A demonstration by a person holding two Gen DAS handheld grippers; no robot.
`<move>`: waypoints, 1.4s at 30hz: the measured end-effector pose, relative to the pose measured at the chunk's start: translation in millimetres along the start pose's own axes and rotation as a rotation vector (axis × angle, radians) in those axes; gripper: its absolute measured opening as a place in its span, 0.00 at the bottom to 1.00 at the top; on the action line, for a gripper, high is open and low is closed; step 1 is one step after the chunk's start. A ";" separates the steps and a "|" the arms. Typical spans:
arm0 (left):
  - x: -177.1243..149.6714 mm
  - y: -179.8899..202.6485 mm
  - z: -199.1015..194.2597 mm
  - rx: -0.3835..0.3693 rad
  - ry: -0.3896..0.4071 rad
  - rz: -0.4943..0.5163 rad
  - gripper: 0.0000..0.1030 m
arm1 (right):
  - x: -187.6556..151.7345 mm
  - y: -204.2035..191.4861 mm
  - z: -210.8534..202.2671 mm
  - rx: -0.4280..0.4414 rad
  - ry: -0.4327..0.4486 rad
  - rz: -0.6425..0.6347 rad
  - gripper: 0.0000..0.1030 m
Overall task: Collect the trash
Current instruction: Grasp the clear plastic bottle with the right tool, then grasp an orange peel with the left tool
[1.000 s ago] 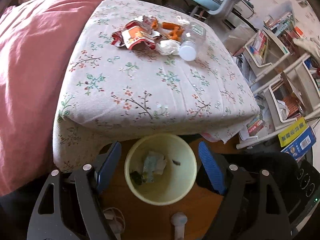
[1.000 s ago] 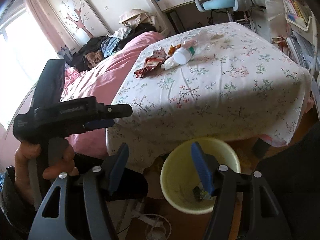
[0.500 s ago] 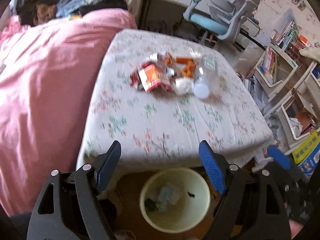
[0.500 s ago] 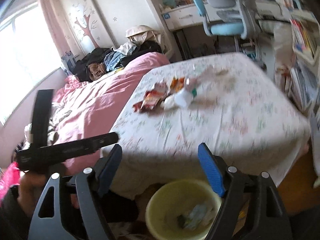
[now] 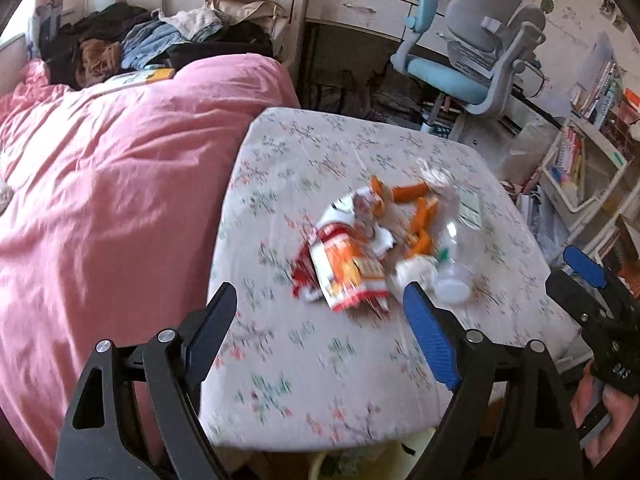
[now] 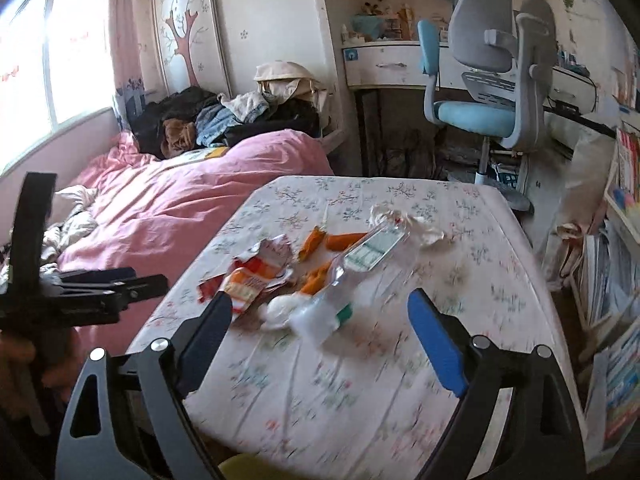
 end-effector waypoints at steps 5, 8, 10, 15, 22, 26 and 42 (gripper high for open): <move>8.2 -5.7 24.4 0.037 -0.040 -0.001 0.80 | -8.1 13.1 23.4 0.028 -0.078 0.143 0.83; 9.5 -6.5 36.3 0.029 -0.068 -0.028 0.80 | -13.0 14.7 37.3 0.034 -0.121 0.187 0.83; 10.3 -3.7 40.3 0.021 -0.073 -0.023 0.80 | -13.0 16.3 43.5 0.030 -0.129 0.210 0.83; 10.9 5.5 45.7 0.016 -0.073 0.027 0.80 | -14.1 32.3 63.2 0.011 -0.153 0.309 0.83; 34.2 17.2 62.9 -0.026 -0.060 0.015 0.80 | -15.3 58.4 108.1 -0.048 -0.188 0.448 0.83; 61.3 20.8 95.4 -0.038 -0.065 -0.021 0.80 | -15.6 58.1 125.7 -0.058 -0.202 0.410 0.83; 45.0 76.6 224.5 0.022 -0.316 0.250 0.67 | -15.7 95.8 134.3 -0.052 -0.281 0.414 0.78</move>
Point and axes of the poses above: each gripper's, at about its wrist camera, not at the fingertips, and z roughly the way its jaws point, y to its right, x to its top, the point moved 4 cm from there along z, roughly the way its jaws point, and after that the axes turned 11 degrees about y, right-handed, at the moved point
